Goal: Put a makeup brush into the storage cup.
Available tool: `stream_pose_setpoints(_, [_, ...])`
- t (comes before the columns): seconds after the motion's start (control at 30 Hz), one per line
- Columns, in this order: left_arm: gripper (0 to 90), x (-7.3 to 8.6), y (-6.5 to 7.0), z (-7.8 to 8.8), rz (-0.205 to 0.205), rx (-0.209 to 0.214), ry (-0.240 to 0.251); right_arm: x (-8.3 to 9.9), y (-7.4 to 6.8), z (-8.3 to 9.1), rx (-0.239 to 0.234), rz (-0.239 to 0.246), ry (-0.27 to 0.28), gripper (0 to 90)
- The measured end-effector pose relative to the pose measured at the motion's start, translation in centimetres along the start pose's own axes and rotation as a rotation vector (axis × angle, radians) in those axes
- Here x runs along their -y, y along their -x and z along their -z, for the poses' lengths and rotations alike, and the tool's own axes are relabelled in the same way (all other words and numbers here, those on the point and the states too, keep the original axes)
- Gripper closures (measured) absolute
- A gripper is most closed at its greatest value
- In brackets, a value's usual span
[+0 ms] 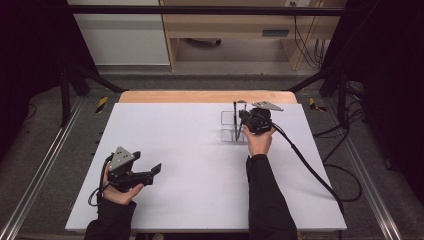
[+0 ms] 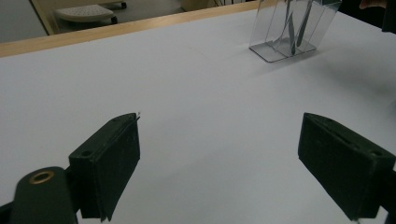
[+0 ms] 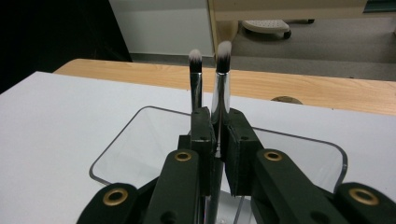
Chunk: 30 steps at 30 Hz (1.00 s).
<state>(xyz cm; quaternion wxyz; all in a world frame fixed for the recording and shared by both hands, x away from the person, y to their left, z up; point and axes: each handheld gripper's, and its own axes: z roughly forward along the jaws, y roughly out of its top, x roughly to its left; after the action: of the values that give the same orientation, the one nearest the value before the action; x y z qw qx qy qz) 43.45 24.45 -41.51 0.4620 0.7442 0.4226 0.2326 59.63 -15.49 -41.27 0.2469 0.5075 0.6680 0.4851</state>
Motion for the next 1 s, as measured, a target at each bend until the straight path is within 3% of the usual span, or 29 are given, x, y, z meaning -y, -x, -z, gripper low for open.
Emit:
stream_pose_setpoints(0.27, [12.2,0.0,0.0,0.0,-0.002,-0.001,-0.001,0.4,-0.2,0.1,0.006,0.000,-0.060,78.5])
stream_pose_setpoints(0.6, [12.2,0.1,0.1,-0.1,-0.003,-0.003,-0.005,0.5,-0.4,3.3,-0.018,0.030,-0.023,61.8])
stream_pose_setpoints(0.8, [12.1,0.1,0.1,-0.1,-0.003,-0.004,-0.002,0.4,-0.9,5.6,-0.076,0.049,0.017,49.6])
stream_pose_setpoints(1.0, [11.8,0.1,0.0,-0.1,0.002,-0.003,-0.001,0.7,-1.3,7.2,-0.134,0.070,0.015,39.2])
